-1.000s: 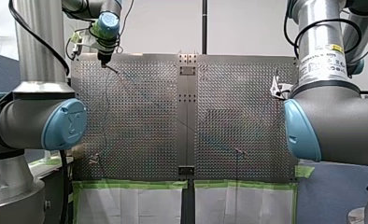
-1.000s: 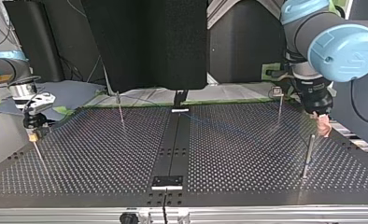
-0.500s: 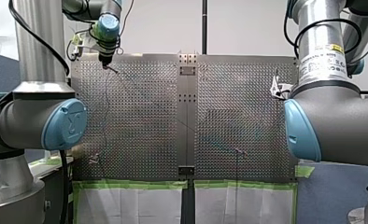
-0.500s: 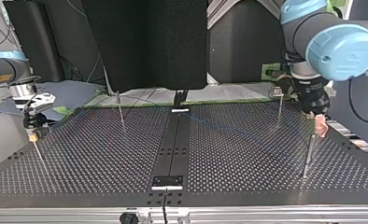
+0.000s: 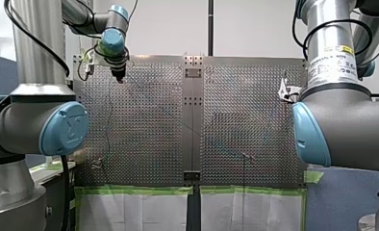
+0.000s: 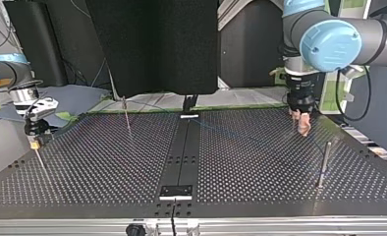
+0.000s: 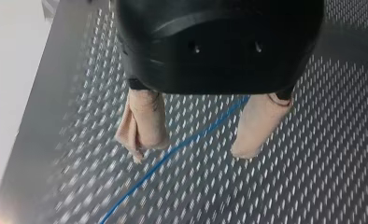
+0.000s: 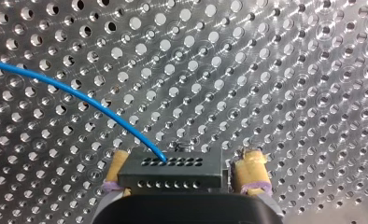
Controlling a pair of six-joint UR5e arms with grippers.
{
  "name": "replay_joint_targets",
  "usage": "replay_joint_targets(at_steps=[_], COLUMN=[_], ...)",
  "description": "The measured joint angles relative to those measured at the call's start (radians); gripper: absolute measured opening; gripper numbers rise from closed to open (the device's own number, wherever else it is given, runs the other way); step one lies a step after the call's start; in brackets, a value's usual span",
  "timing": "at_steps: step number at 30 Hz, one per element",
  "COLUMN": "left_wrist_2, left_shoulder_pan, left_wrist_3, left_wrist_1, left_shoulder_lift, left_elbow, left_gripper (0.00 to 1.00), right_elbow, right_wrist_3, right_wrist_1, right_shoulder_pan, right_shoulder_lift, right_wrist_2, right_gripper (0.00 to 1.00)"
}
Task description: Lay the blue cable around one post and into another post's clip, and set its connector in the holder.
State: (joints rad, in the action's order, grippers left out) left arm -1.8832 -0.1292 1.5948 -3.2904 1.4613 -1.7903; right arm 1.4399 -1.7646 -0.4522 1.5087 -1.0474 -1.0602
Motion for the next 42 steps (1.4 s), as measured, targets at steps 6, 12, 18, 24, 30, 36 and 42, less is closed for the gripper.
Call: replay_joint_targets(at_steps=[6,12,18,24,30,36,42], left_wrist_2=[0.054,0.031,-0.032,-0.091,-0.117,-0.12,-0.122], left_shoulder_pan=[-0.058,-0.112,-0.178,-0.237,-0.299,-0.359,-0.412], left_wrist_3=[0.058,0.078,0.082,0.085,0.083,0.085,0.083], left_wrist_1=[0.058,0.113,0.178,0.237,0.299,0.359,0.413], left_shoulder_lift=[0.041,0.095,0.16,0.219,0.281,0.341,0.394], left_elbow=[-0.058,-0.113,-0.179,-0.238,-0.3,-0.359,-0.413], left_gripper=[1.0,1.0,1.0,1.0,1.0,1.0,1.0], right_elbow=[0.0,0.0,0.0,0.0,0.0,0.0,0.0], right_wrist_3=[0.0,0.0,0.0,0.0,0.0,0.0,0.0], right_wrist_1=[0.0,0.0,0.0,0.0,0.0,0.0,0.0], right_shoulder_pan=[0.0,0.0,0.0,0.0,0.0,0.0,0.0], right_shoulder_lift=[0.0,0.0,0.0,0.0,0.0,0.0,0.0], right_wrist_2=[0.0,0.0,0.0,0.0,0.0,0.0,0.0], right_gripper=[1.0,1.0,1.0,1.0,1.0,1.0,1.0])
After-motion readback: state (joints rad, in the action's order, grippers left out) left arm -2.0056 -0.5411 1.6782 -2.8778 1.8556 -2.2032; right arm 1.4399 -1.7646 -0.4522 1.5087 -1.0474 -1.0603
